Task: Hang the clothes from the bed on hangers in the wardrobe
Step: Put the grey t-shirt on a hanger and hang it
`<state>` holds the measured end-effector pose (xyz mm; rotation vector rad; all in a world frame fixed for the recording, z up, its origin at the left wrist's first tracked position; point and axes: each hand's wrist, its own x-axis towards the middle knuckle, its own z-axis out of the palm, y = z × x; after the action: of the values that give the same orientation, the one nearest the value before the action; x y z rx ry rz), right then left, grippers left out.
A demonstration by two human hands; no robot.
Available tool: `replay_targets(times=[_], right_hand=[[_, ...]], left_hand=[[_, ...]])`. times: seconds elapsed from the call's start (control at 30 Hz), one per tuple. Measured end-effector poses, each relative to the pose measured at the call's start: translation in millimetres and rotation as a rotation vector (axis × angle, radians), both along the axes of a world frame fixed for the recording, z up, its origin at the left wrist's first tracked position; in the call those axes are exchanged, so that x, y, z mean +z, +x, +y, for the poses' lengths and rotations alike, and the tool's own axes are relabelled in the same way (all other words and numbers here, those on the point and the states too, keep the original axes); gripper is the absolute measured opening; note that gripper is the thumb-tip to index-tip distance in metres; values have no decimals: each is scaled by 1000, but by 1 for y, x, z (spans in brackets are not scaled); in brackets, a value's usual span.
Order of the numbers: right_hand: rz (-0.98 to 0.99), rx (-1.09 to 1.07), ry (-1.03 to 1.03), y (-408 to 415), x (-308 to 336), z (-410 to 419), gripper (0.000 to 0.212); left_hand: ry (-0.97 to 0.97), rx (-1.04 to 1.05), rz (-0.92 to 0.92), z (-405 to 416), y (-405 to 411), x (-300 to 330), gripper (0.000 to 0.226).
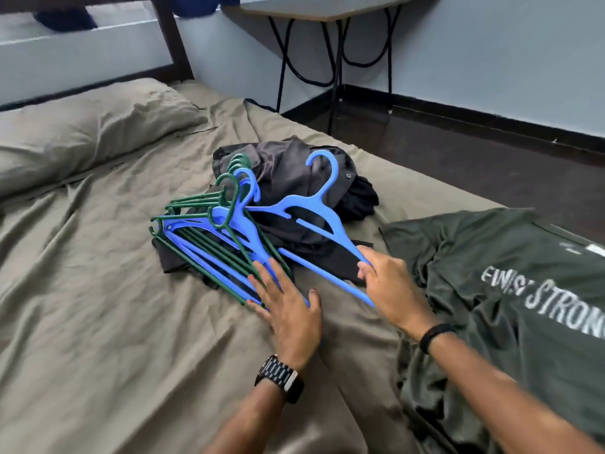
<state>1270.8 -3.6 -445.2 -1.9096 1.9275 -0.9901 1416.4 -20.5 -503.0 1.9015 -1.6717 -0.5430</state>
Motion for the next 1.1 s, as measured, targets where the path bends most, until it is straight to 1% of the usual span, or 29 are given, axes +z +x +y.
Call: replay_targets(times=[0.07, 0.13, 0.2, 0.27, 0.3, 0.33, 0.37, 0.47, 0.53, 0.57, 0.6, 0.63, 0.7, 0.77, 0.83, 0.87, 0.93, 1.0, 1.03, 1.07, 1.1], right_hand=[[95, -14, -14, -21, 4, 15, 25], [186, -35, -8, -39, 7, 30, 34], [220, -44, -17, -56, 11, 47, 37], [234, -50, -46, -72, 15, 62, 36], [245, -53, -61, -83, 19, 69, 36], [250, -52, -77, -93, 24, 74, 35], [246, -58, -99, -104, 28, 81, 34], [169, -116, -166, -135, 34, 100, 30], [99, -186, -182, -152, 34, 115, 26], [70, -222, -157, -161, 34, 122, 24], [39, -248, -120, -169, 32, 128, 21], [14, -273, -89, -179, 33, 136, 18], [-53, -309, -61, -198, 35, 151, 14], [-97, -342, -30, -213, 39, 163, 18], [-164, -395, -9, -230, 41, 173, 23], [-204, -417, -8, -239, 42, 178, 25], [-239, -463, 15, -253, 42, 184, 26], [-233, -536, 51, -271, 40, 188, 28], [-220, -584, 72, -280, 39, 189, 28], [-206, -616, 86, -288, 37, 189, 24], [-176, -653, 115, -294, 35, 188, 15]], left_hand=[[-37, -55, -106, 7, -11, 1, 87], [-48, -124, -167, 12, -22, 2, 79], [-53, -184, -209, 15, -33, 5, 72], [-55, -243, -310, 15, -43, 8, 70], [-26, -281, -308, 15, -50, 11, 71], [29, -312, -230, 15, -55, 14, 71], [92, -338, -87, 17, -62, 19, 70], [220, -385, 508, 23, -85, 34, 58], [378, -404, 942, 27, -105, 49, 38], [456, -417, 1109, 26, -115, 55, 25], [501, -435, 1204, 25, -124, 60, 16], [527, -453, 1229, 25, -138, 65, 10], [560, -444, 1216, 28, -169, 72, 7], [576, -399, 1192, 30, -203, 73, 7], [585, -354, 1188, 33, -237, 75, 20], [602, -348, 1212, 35, -253, 75, 19], [659, -404, 1293, 38, -278, 75, 5], [731, -468, 1335, 40, -300, 73, 17], [757, -492, 1322, 41, -312, 72, 19], [778, -514, 1291, 43, -322, 70, 19], [782, -533, 1249, 45, -329, 68, 18]])
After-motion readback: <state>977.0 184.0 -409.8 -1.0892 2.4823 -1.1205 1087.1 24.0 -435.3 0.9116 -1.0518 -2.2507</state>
